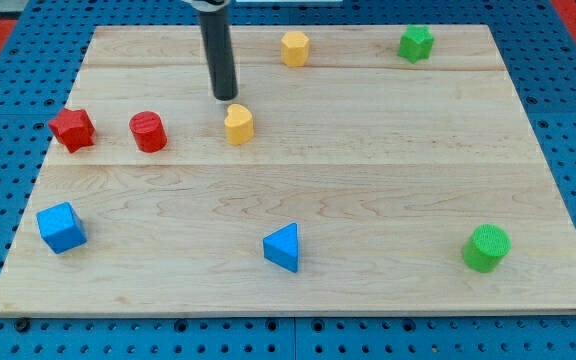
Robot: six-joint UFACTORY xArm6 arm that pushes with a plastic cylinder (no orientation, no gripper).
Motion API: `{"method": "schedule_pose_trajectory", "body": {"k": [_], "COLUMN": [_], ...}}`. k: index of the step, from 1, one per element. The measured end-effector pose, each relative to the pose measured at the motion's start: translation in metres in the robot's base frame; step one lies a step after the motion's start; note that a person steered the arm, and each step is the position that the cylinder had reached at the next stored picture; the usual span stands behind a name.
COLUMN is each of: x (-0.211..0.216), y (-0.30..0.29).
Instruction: Pull yellow hexagon towards green star
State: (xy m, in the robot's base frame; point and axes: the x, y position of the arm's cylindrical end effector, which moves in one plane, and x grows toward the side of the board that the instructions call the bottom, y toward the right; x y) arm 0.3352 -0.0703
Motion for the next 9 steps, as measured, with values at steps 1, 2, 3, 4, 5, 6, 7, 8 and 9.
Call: {"method": "schedule_pose_trajectory", "body": {"k": [1, 2, 3, 4, 5, 6, 7, 8, 9], "x": [0.013, 0.039, 0.033, -0.029, -0.087, -0.111, -0.089, -0.089, -0.109], "y": [-0.003, -0.004, -0.004, -0.014, -0.021, 0.010, 0.077, 0.115, 0.133]}}
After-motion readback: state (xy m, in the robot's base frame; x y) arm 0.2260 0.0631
